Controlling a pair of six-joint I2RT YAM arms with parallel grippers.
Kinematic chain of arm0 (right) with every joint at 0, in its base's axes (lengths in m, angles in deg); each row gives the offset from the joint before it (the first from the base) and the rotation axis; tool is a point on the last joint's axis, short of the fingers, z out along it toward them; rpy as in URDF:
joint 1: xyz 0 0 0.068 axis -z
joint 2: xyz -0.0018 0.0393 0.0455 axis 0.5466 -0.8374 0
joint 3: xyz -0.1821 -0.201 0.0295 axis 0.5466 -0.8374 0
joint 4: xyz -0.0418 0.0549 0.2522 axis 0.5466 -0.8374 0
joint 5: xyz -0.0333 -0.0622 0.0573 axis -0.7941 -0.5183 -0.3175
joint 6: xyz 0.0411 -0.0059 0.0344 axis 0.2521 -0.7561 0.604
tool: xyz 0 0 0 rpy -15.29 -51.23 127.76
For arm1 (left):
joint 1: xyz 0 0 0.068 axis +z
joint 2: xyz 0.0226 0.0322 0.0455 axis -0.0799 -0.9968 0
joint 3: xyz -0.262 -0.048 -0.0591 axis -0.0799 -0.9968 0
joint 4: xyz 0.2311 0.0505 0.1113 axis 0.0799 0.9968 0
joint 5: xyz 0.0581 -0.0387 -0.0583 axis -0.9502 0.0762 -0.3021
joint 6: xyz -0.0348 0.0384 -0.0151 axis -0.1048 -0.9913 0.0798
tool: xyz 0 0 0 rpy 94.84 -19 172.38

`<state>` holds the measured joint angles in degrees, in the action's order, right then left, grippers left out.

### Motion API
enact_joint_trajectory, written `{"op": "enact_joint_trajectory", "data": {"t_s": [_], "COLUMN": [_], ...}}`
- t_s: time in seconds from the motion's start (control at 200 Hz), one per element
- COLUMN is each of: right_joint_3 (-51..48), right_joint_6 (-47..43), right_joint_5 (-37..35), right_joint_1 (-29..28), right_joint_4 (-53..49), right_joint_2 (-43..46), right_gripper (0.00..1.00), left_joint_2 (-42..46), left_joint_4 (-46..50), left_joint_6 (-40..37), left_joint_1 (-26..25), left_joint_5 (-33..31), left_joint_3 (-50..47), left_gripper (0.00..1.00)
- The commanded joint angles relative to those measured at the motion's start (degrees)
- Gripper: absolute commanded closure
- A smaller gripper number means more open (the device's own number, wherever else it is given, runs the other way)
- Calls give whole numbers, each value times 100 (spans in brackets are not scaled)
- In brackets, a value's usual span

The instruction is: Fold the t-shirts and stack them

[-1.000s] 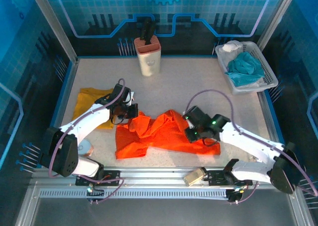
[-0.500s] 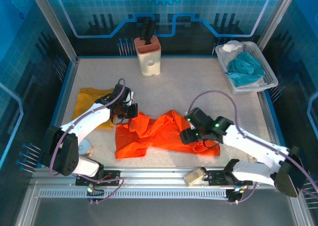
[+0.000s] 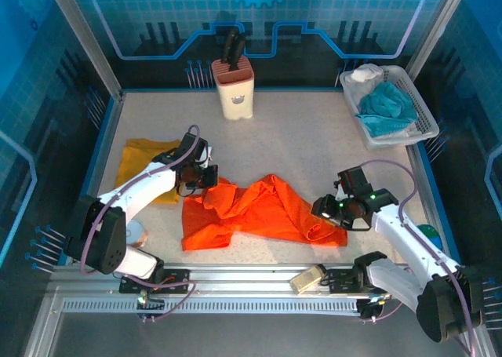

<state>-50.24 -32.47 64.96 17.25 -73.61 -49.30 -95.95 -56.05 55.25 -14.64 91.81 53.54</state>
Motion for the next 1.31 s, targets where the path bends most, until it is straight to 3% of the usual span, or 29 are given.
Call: {"op": "enact_joint_trajectory", "data": {"t_s": [0.0, 0.155, 0.395, 0.65, 0.795, 0.951, 1.021, 1.156, 1.301], "right_joint_3": [-475, -916, -930, -817, -590, -166, 183, 819, 1451], "right_joint_6": [717, 1243, 1369, 1252, 947, 290, -151, -1026, -2100], "right_joint_5": [868, 1288, 1038, 1001, 1011, 973, 747, 36, -1191], "right_joint_1": [196, 214, 228, 320, 380, 479, 441, -100, -1442], "right_joint_4": [365, 1157, 1735, 2359, 2350, 2036, 1545, 756, 156], "right_joint_2": [61, -123, -479, -1181, -1464, -1582, -1557, -1158, -1040], "right_gripper": [52, 53, 53, 59, 73, 100, 100, 100, 100], "left_joint_2": [-48, -36, 11, 274, 311, 314, 348, 525, 472], "left_joint_4": [8, 27, 140, 267, 295, 248, 341, 380, 423], "left_joint_6": [40, 47, 69, 64, 49, 48, 39, 18, -14], "left_joint_1": [72, 75, 78, 75, 72, 79, 77, 102, 120], "left_joint_5": [198, 235, 175, 112, 88, 22, -92, -314, -323], "left_joint_3": [60, 45, 78, 30, -15, -72, -30, 12, 138], "left_gripper": [100, 100, 100, 100, 100, 100, 100, 100, 100]}}
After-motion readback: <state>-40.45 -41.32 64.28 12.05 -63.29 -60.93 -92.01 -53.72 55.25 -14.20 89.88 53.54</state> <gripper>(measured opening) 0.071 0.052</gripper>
